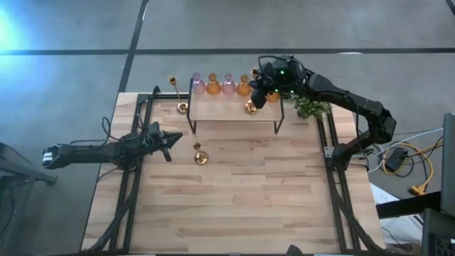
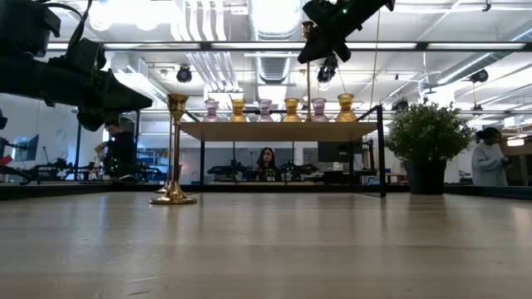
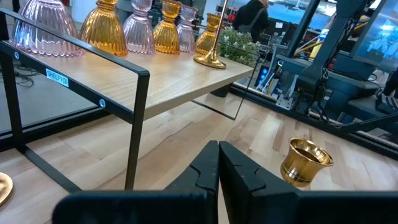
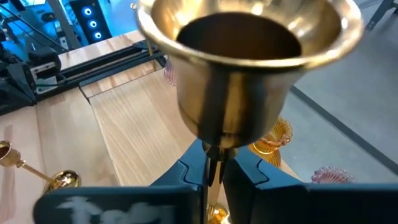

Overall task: Pick & Place candle stick holders
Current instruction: Put the bottom gold candle holder on the shelf, then put the top gold candle holder on the shelf

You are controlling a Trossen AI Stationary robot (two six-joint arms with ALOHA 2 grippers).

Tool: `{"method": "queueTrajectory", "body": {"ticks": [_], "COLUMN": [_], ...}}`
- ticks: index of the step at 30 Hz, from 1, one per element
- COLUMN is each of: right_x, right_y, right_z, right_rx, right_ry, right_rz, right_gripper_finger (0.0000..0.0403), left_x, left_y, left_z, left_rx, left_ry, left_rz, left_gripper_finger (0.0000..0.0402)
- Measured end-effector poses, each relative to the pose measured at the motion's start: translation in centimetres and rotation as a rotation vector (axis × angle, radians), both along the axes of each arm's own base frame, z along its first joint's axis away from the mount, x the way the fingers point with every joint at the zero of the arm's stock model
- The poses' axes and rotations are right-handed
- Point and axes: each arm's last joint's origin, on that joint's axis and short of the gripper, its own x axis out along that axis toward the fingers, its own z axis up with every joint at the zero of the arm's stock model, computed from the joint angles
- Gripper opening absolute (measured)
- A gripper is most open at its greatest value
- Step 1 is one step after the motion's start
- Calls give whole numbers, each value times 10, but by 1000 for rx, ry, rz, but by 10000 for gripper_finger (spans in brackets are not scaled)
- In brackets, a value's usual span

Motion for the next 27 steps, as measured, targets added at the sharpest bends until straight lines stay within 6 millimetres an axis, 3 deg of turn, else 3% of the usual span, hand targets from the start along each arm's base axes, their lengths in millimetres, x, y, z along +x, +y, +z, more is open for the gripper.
{"method": "queueTrajectory", "body": {"ticks": [7, 22, 27], "right_x": [0, -5, -14], "right_y": [0, 3, 8], "right_z": [0, -3, 5], "right_rx": [3, 35, 42], "right_ry": [-1, 47, 60], "right_rz": [-1, -1, 0], "right_gripper_finger": [70, 220, 253], "left_x": [0, 0, 0], "left_y": [0, 0, 0], "left_z": [0, 0, 0], "left_rx": [1, 2, 1], "left_ry": [1, 1, 0], "left_rz": [0, 0, 0], "left_gripper_finger": [14, 14, 14]}}
